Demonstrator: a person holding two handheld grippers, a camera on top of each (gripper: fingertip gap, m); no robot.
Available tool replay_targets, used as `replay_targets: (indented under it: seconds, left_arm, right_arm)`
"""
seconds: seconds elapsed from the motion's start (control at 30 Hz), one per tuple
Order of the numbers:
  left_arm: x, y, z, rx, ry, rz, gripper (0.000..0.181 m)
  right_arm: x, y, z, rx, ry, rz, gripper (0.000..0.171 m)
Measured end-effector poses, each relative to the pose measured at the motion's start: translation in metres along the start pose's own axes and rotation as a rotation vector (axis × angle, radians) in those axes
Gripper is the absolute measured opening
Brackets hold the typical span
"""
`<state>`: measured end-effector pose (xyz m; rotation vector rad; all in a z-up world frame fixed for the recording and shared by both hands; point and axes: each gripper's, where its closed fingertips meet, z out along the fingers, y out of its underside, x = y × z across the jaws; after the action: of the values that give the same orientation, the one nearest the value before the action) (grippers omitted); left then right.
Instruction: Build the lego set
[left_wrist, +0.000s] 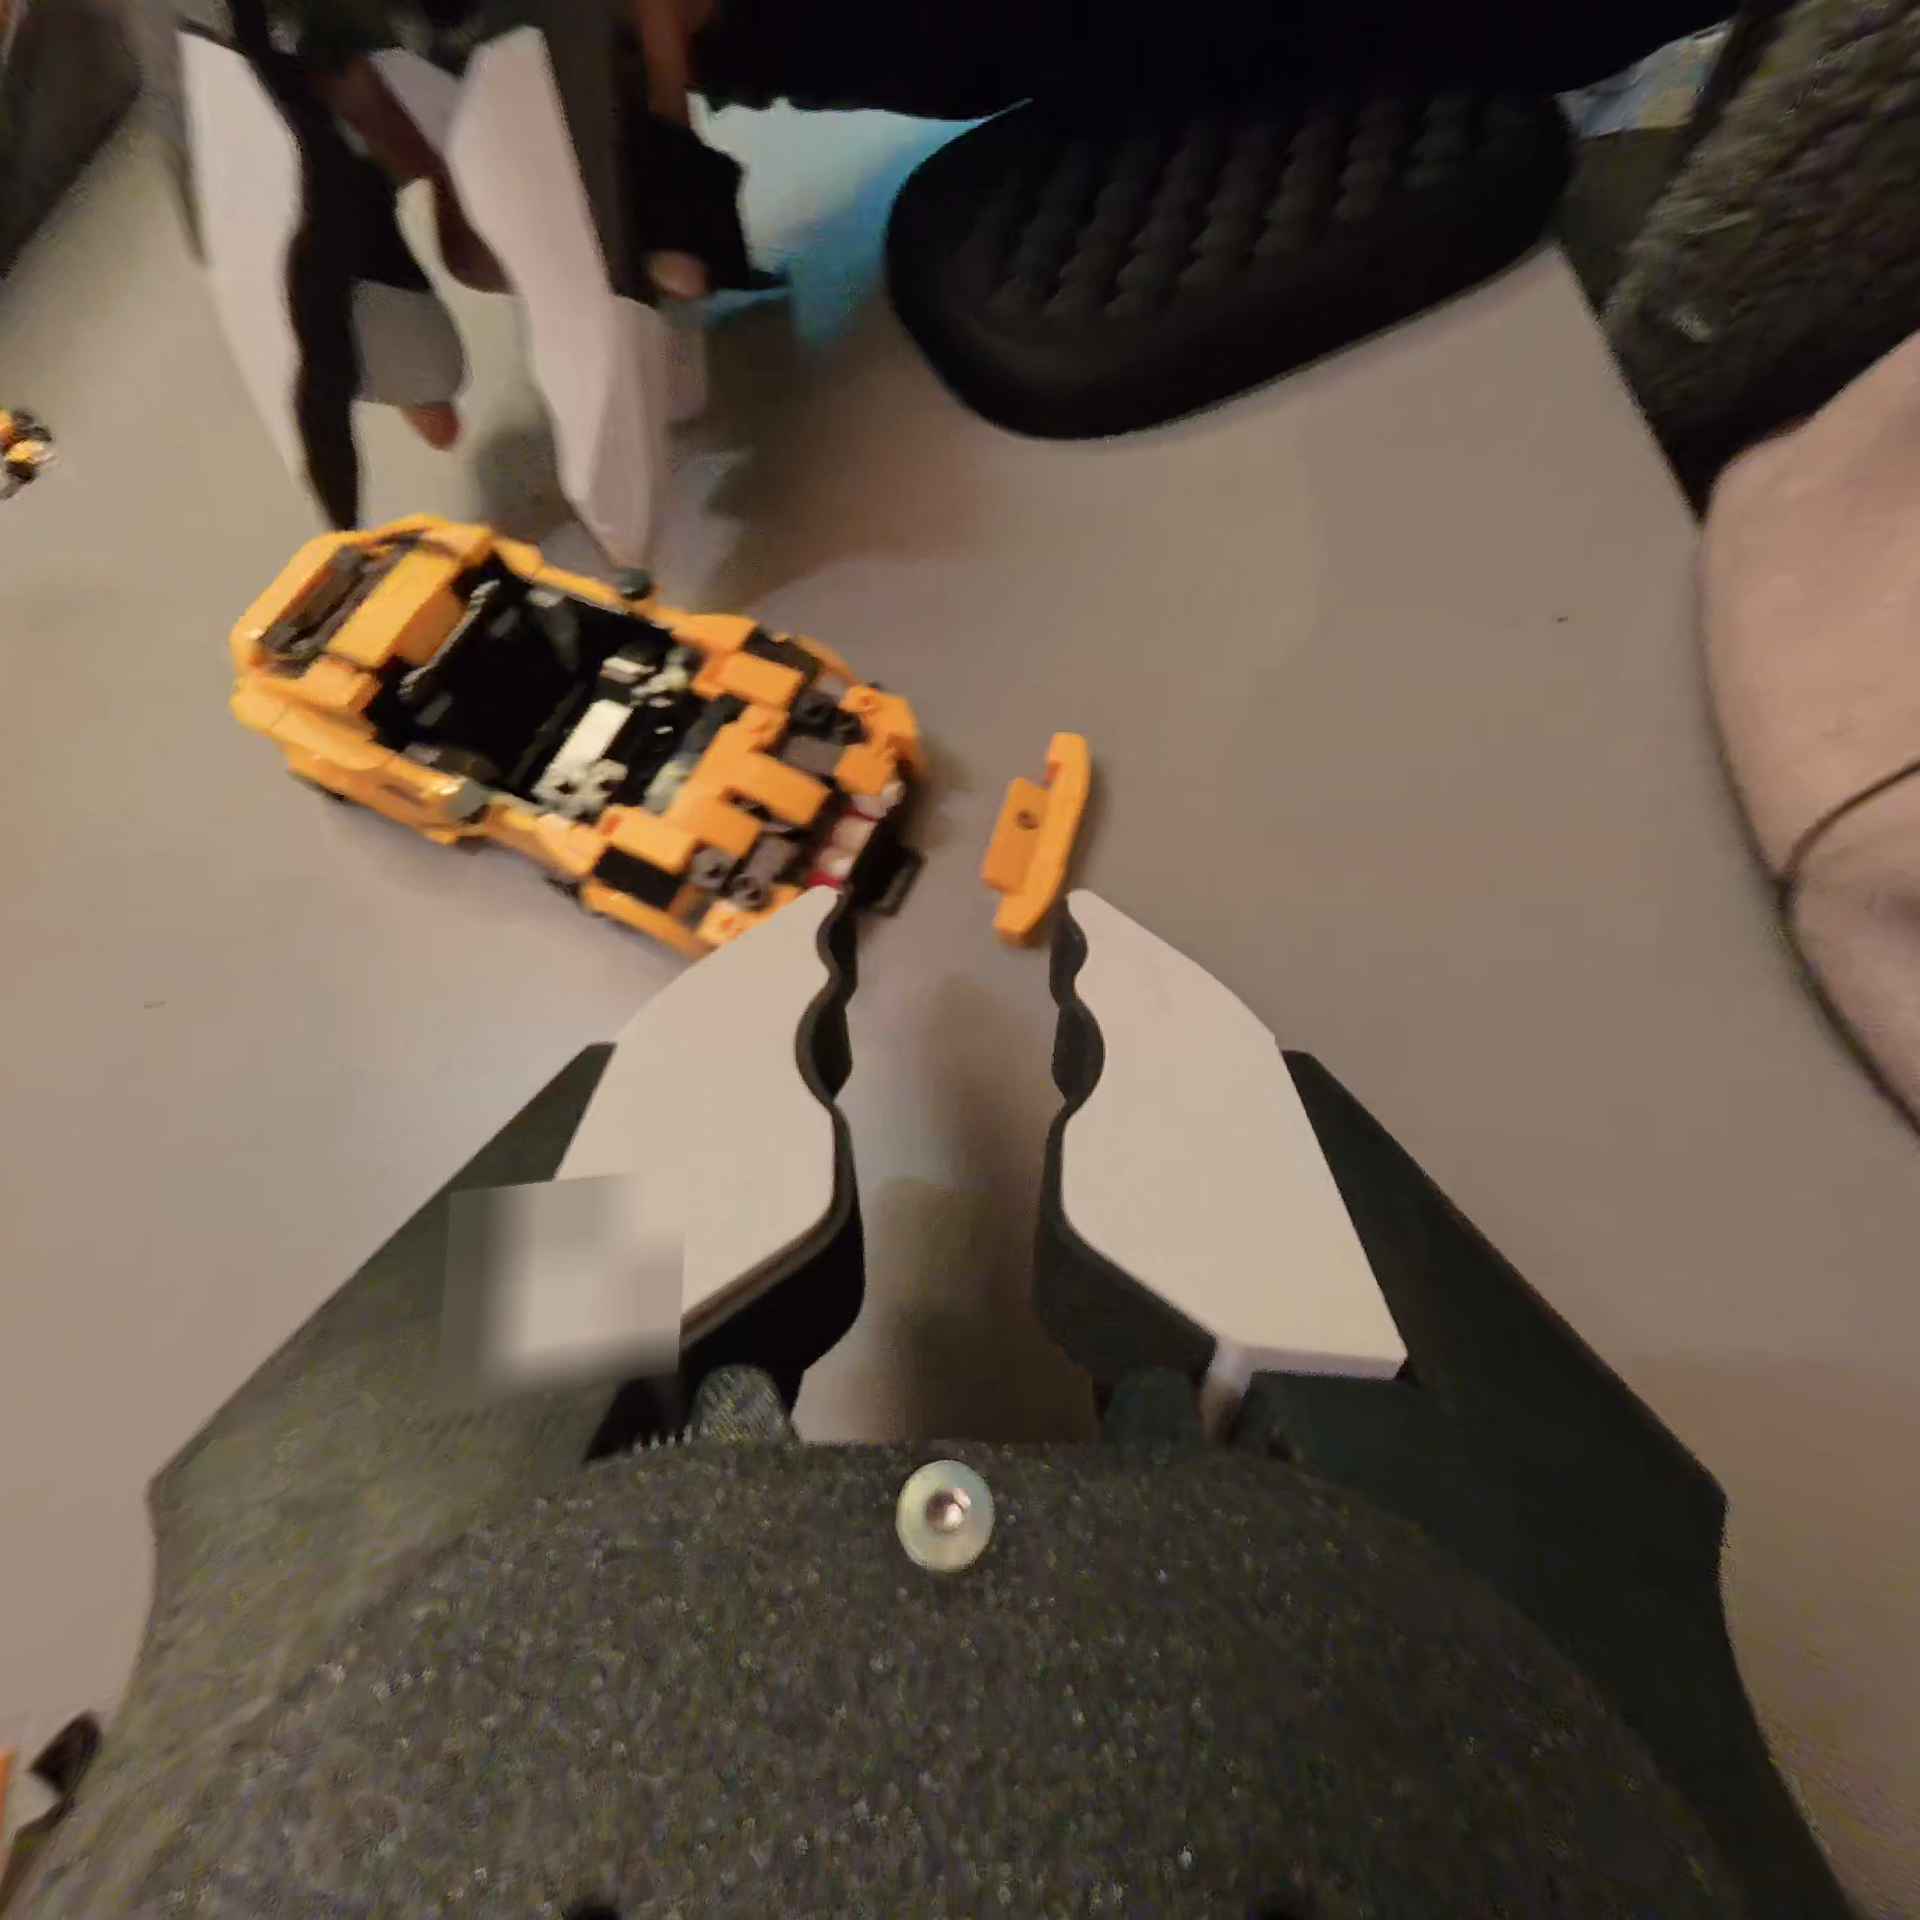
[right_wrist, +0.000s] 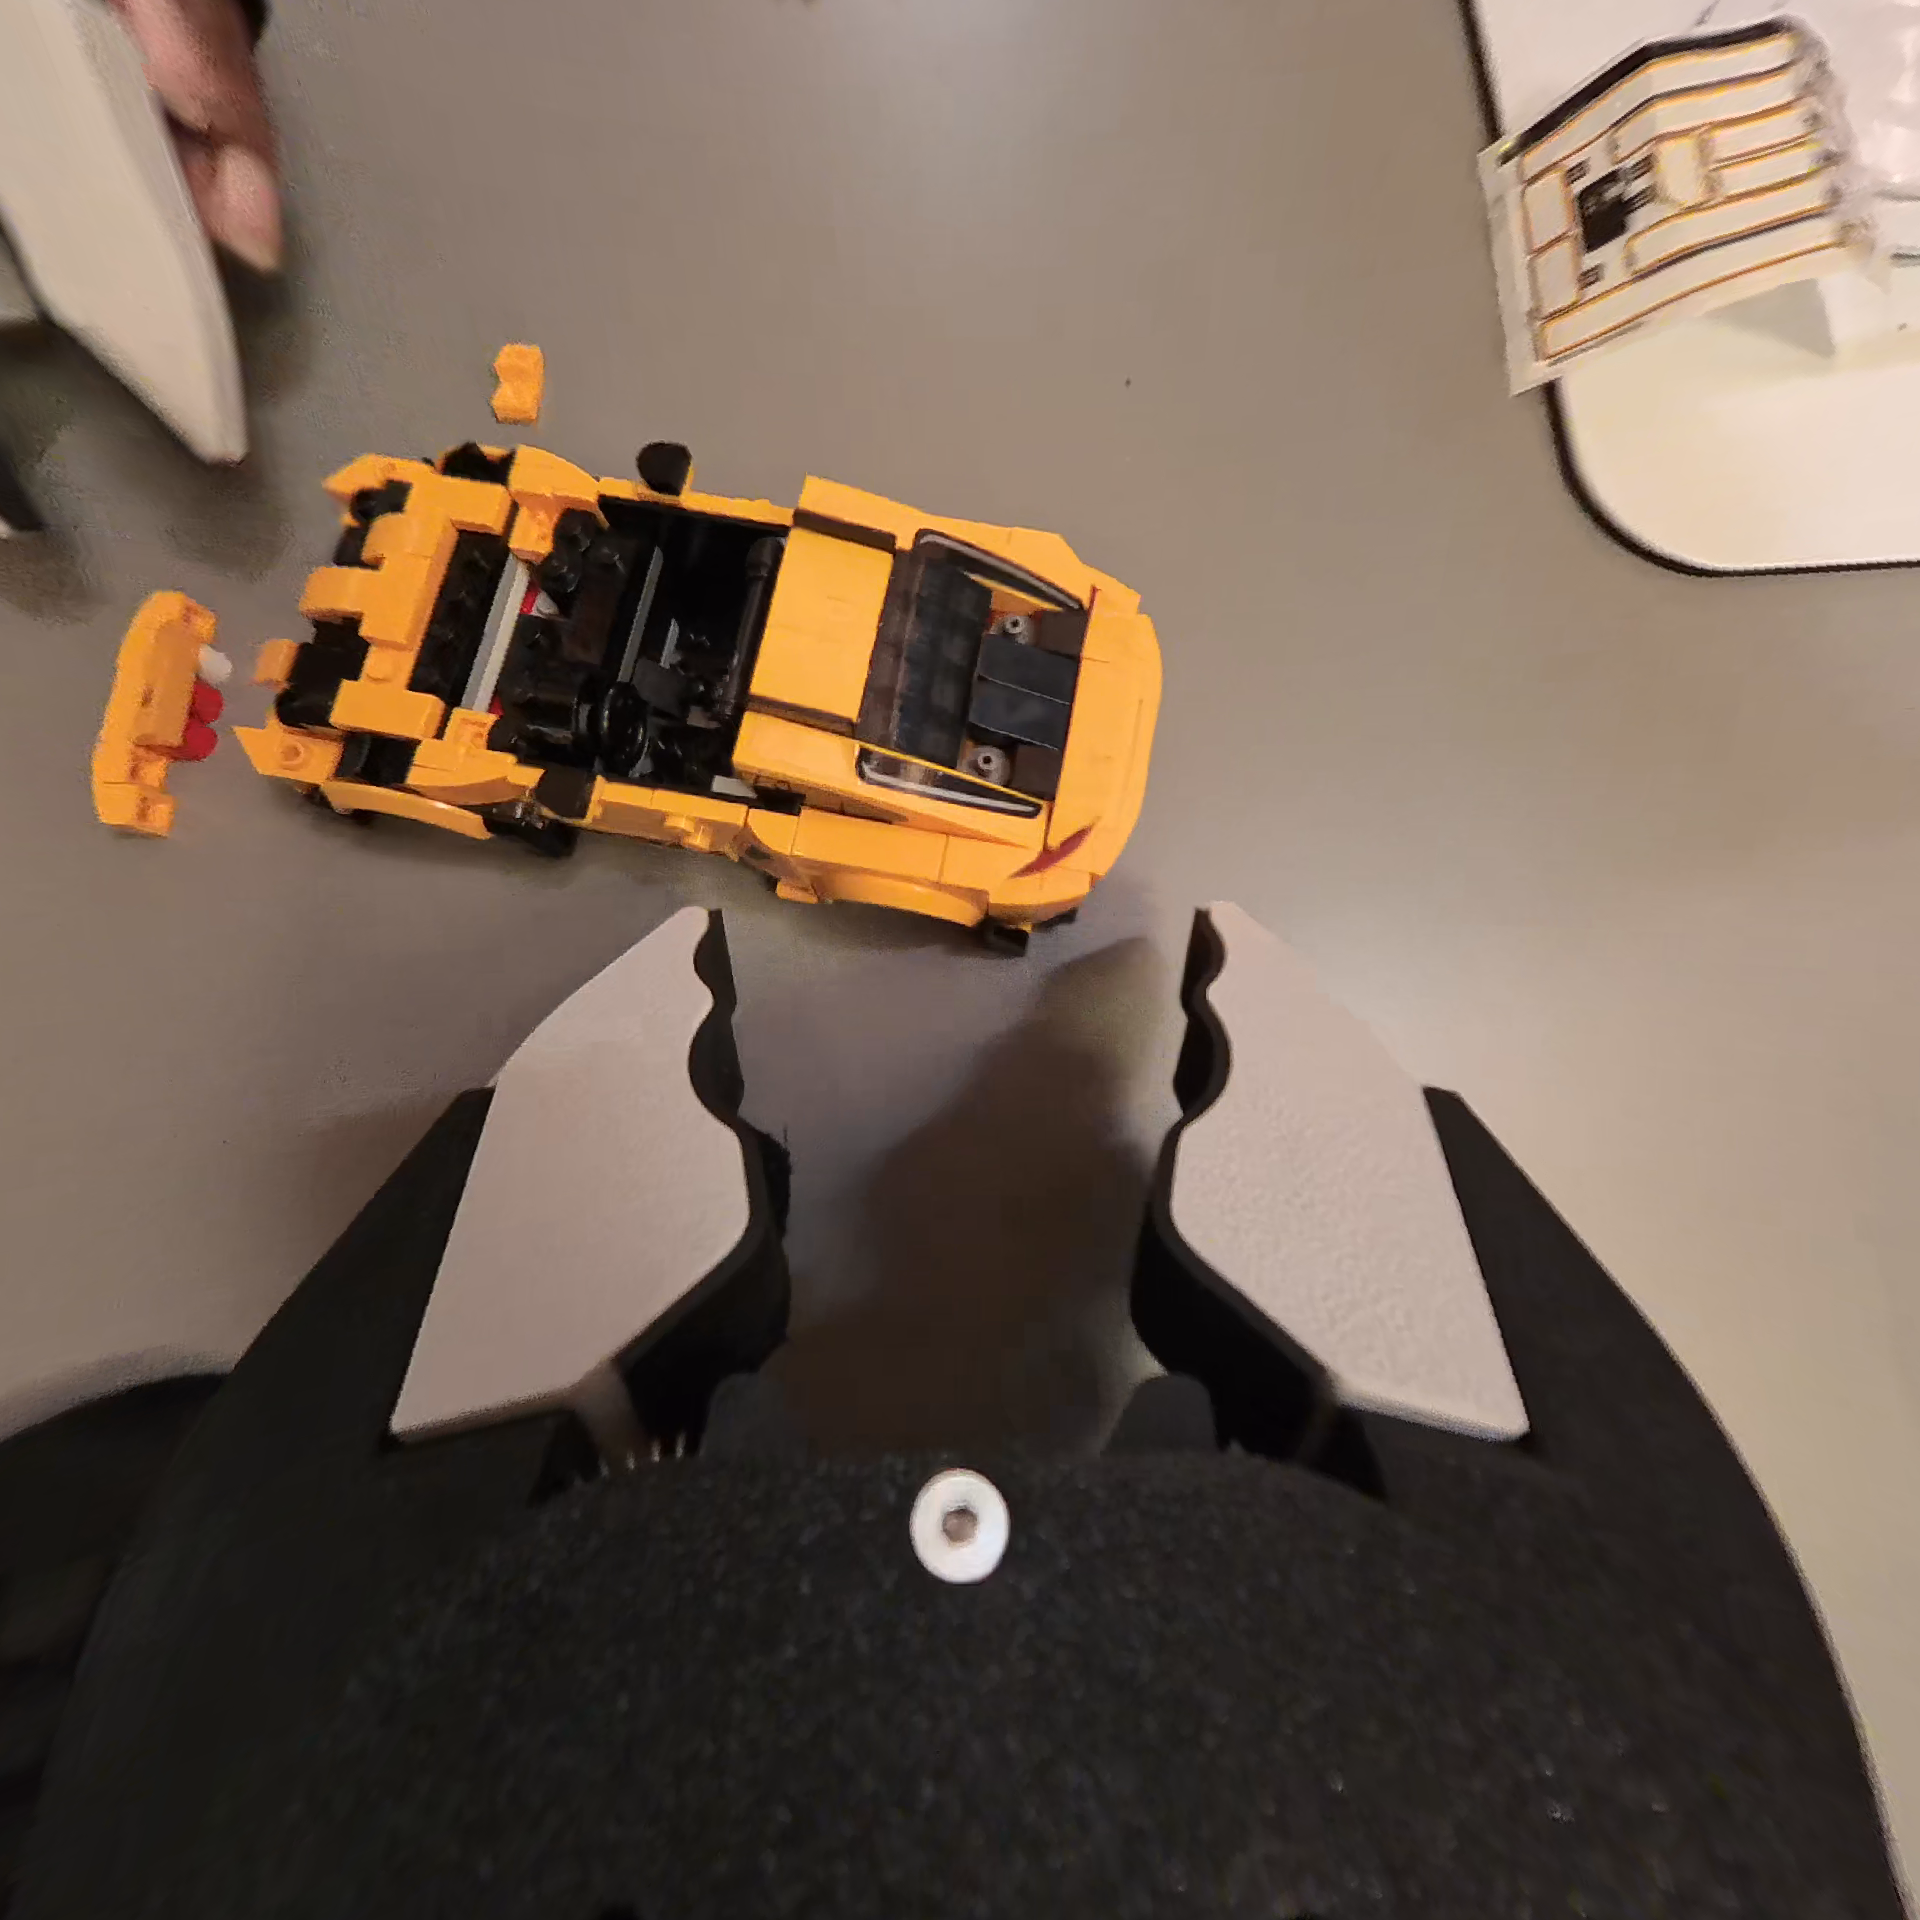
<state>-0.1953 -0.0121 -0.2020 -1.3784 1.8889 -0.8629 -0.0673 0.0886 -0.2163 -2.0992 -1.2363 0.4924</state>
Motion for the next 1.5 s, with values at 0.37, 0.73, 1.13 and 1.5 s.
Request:
replay_targets:
  seconds: [0.37, 0.73, 1.13, 1.5]
  left_arm:
    - [-0.035, 0.03, -0.026, -0.118, -0.149, -0.159, 0.025]
    - [-0.06, 0.048, -0.012, -0.219, -0.022, -0.14, 0.024]
    - [-0.065, 0.062, -0.029, -0.283, -0.055, -0.184, 0.008]
    - [-0.039, 0.028, -0.041, -0.161, -0.118, -0.145, 0.03]
  right_arm:
    - [0.002, 0.005, -0.025, 0.112, 0.095, 0.052, 0.074]
    - [0.001, 0.001, -0.027, 0.184, 0.064, 0.08, 0.064]
    - [-0.001, 0.007, -0.021, 0.163, 0.042, 0.09, 0.055]
    - [0.0, 0.006, -0.022, 0.165, 0.058, 0.083, 0.055]
